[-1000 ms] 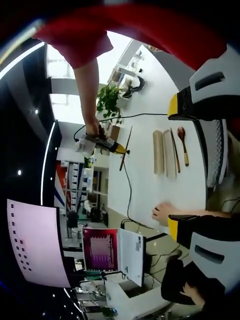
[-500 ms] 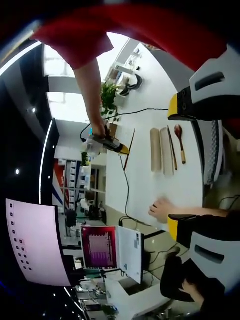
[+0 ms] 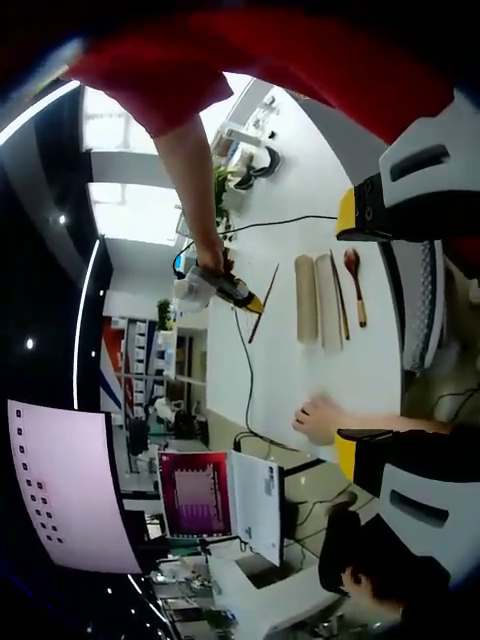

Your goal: Arrange the utensils inside the cutlery case until each visible utensil rests in its matching compartment.

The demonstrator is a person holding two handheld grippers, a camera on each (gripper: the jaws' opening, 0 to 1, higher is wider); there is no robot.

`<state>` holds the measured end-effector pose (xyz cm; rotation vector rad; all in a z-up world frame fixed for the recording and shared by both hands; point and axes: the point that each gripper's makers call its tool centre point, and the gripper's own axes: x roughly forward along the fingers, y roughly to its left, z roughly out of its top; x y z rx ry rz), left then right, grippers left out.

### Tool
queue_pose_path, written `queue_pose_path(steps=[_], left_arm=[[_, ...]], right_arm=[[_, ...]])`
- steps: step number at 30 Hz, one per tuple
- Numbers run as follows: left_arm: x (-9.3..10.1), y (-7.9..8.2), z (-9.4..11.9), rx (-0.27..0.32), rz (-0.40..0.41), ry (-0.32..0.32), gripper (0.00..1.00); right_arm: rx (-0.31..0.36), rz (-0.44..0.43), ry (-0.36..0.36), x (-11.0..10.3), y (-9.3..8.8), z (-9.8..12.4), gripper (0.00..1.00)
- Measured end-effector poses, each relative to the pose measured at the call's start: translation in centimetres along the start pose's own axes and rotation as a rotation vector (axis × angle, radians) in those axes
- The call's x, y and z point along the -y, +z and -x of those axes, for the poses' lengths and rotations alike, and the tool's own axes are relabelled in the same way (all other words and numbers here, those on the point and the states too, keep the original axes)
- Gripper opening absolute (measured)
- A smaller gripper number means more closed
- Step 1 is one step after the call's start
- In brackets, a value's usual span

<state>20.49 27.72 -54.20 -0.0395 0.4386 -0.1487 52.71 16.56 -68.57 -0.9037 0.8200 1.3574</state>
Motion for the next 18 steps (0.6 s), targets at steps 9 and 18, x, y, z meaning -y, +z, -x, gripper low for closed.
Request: queue_pose_path(steps=[9,18], left_arm=[[0.0,-0.4,0.2,-0.01,0.015,0.023,0.78],[0.0,-0.2,0.1,-0.017,-0.012,0.041,0.79]], right_arm=[[-0.005,-0.02,-0.021,-1.0,-1.5,-2.7,0.0],[-0.005,-0.029,0.0,-1.2,-1.9,-3.9,0.0]])
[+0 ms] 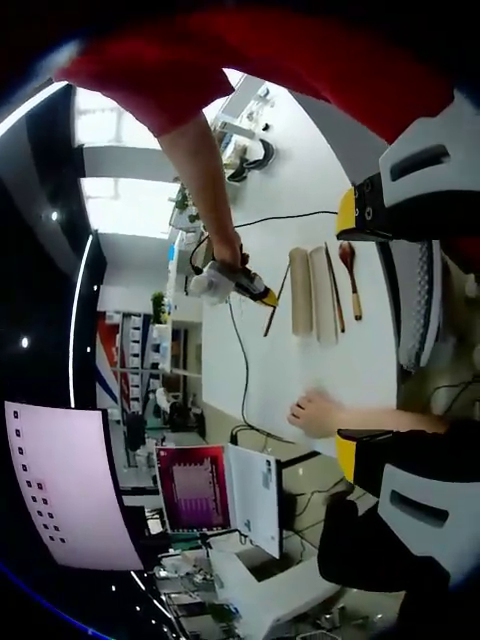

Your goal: Arrange the utensils inside the cutlery case until each visible utensil rests in its matching compartment.

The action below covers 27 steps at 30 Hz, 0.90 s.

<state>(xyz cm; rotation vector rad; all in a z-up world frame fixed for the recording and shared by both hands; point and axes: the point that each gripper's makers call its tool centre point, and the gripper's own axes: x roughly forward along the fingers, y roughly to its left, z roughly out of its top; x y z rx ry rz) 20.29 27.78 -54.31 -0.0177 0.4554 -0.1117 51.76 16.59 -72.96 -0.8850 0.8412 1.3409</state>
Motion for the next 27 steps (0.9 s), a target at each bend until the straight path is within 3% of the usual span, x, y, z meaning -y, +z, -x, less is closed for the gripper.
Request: queue_pose_path(steps=[7,15,18,23,27], left_arm=[[-0.1,-0.2,0.2,-0.005,0.0,0.016,0.78],[-0.1,-0.5,0.1,-0.008,0.015,0.017,0.78],[0.0,-0.7,0.0,-0.015,0.008,0.013,0.78],[-0.2,-0.8,-0.3,-0.024,0.005,0.015,0.77],[-0.2,-0.4,-0.2,-0.012,0.009,0.025,0.77]], right_arm=[[0.014,-0.042,0.015,0.3,0.4,-0.4,0.0],[0.002,-0.024,0.009,-0.2,-0.4,-0.7,0.0],[-0.008,0.02,-0.013,-0.5,-0.5,-0.7,0.0],[-0.005,-0.006,-0.015,-0.3,-1.2,-1.4,0.0],[0.001,-0.006,-0.057,-0.3,-2.0,-2.1,0.01]])
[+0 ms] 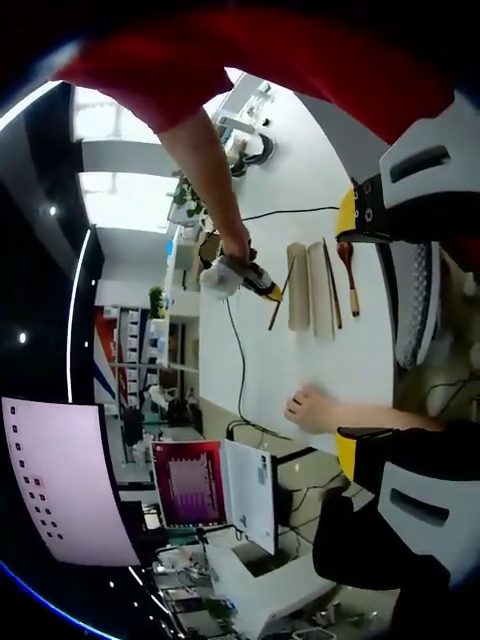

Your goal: Arrange the utensils inside the cutlery case until each visible utensil rests in its matching compartment.

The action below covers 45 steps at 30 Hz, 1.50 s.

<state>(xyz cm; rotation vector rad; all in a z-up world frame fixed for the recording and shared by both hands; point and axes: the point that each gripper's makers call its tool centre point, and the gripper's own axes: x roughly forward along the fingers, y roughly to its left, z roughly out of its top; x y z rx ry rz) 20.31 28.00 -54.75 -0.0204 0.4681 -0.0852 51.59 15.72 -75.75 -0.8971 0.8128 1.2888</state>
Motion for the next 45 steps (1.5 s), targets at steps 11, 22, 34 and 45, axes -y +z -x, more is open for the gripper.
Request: queue_pose_path(steps=[11,22,34,45], left_arm=[[-0.1,-0.9,0.3,-0.032,0.011,0.012,0.77],[-0.2,-1.3,1.1,-0.034,0.011,0.039,0.77],[-0.8,-1.1,1.6,-0.024,0.012,0.056,0.77],[-0.5,-1.0,1.7,-0.033,-0.017,0.058,0.77]], right_arm=[[-0.053,-0.025,-0.005,-0.4,-1.2,-2.1,0.01],[-0.11,-0.075,0.019,-0.2,-3.3,-4.2,0.01],[-0.139,-0.036,0.024,-0.8,-4.0,-4.5,0.01],[-0.139,-0.08,0.034,-0.6,-4.2,-4.7,0.01]])
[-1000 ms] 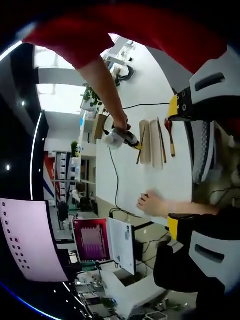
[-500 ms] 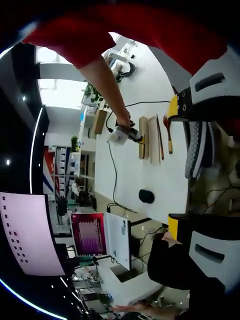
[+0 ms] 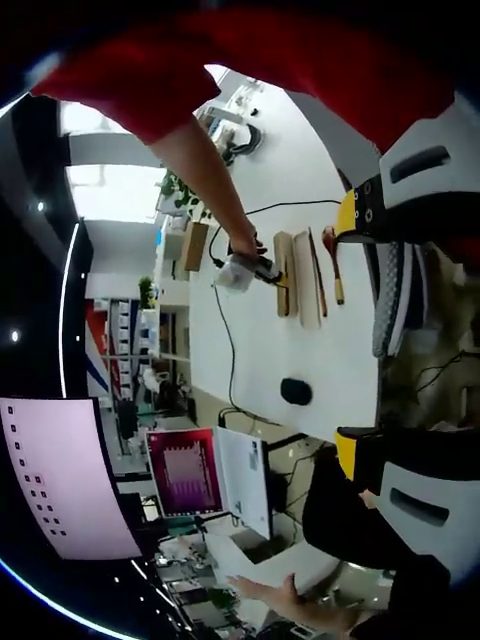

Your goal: Arrange the utensils inside the cutlery case until each visible utensil rests in its matching compartment.

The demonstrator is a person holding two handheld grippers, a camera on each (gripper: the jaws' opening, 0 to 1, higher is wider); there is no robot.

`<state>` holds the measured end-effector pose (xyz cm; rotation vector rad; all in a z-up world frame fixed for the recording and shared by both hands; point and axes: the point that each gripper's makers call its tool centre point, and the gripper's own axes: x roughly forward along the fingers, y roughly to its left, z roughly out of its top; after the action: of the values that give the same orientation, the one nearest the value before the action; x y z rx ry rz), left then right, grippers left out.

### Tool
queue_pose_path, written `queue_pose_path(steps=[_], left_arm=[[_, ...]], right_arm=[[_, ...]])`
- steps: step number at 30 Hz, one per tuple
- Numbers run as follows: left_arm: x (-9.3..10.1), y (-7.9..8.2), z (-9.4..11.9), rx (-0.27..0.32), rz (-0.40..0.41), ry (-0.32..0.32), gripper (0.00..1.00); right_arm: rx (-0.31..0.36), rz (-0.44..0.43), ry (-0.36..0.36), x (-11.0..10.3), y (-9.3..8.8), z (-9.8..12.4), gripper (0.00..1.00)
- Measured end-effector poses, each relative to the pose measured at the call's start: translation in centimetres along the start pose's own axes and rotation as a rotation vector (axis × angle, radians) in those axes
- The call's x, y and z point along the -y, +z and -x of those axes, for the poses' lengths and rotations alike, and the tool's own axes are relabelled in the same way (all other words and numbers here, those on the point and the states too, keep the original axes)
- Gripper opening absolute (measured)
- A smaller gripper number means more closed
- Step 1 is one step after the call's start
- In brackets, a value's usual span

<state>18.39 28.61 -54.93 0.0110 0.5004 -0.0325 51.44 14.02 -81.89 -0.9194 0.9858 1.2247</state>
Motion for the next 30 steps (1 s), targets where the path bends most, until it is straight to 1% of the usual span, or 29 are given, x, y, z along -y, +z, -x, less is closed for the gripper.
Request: queue_pose_path(steps=[2,3,5,6,7,9,10,11,14,17,19,22,23,24,25,26,27,28,30], left_arm=[[-0.1,-0.1,0.0,0.001,0.003,0.005,0.77],[-0.2,-0.3,0.0,-0.01,0.004,0.007,0.77],[-0.3,-0.4,0.0,-0.01,0.002,0.008,0.77],[-0.3,-0.5,0.0,-0.007,0.008,0.006,0.77],[-0.2,-0.6,0.0,-0.01,0.013,0.001,0.77],[-0.2,-0.8,0.0,-0.011,0.015,0.005,0.77],[-0.2,-0.9,0.0,-0.014,0.021,0.006,0.77],[-0.2,-0.9,0.0,-0.017,0.023,0.005,0.77],[-0.4,-0.9,0.3,-0.006,0.022,0.013,0.77],[-0.7,-1.1,0.5,0.013,0.056,0.013,0.77],[-0.7,-1.2,0.6,0.013,0.066,0.007,0.77],[-0.9,-0.7,1.0,0.033,0.058,0.01,0.77],[-1.1,0.0,1.2,0.075,0.046,0.016,0.77],[-1.2,0.4,1.4,0.097,0.05,0.02,0.77],[-1.3,0.4,1.5,0.1,0.056,0.023,0.77],[-1.9,0.4,1.7,0.116,0.106,0.057,0.79],[-1.9,0.2,1.6,0.105,0.127,0.048,0.8],[-1.8,0.2,1.5,0.117,0.144,0.015,0.82],[-1.8,0.2,1.4,0.128,0.149,0.002,0.81]], right_arm=[[-0.003,0.029,-0.016,0.2,0.0,-0.1,0.01],[-0.002,0.028,-0.014,-0.1,0.0,0.0,0.01],[-0.003,0.03,-0.012,-0.5,0.2,0.2,0.01],[-0.015,0.03,0.004,-1.0,0.1,0.3,0.01],[-0.019,0.029,0.001,-0.8,0.1,0.3,0.01],[-0.015,-0.002,-0.008,-0.4,0.3,0.2,0.01],[-0.003,-0.026,0.001,-0.6,0.5,0.4,0.02],[0.004,-0.037,0.008,-1.1,0.6,0.7,0.05],[0.011,-0.039,-0.004,-1.5,0.8,1.3,0.07],[0.026,-0.062,-0.012,-1.9,0.9,2.1,0.09],[0.035,-0.07,-0.013,-2.1,1.1,2.6,0.09],[0.066,-0.094,-0.042,-1.9,1.7,3.7,0.1],[0.077,-0.091,-0.056,-1.8,1.9,4.2,0.09],[0.081,-0.08,-0.068,-1.8,2.0,4.5,0.09],[0.086,-0.058,-0.087,-1.2,2.0,4.7,0.09],[0.088,-0.05,-0.087,-1.3,2.0,4.9,0.09],[0.089,-0.044,-0.083,-1.3,1.9,5.0,0.09],[0.089,-0.038,-0.078,-1.5,1.9,5.2,0.1],[0.092,-0.033,-0.079,-1.4,1.7,5.3,0.1]])
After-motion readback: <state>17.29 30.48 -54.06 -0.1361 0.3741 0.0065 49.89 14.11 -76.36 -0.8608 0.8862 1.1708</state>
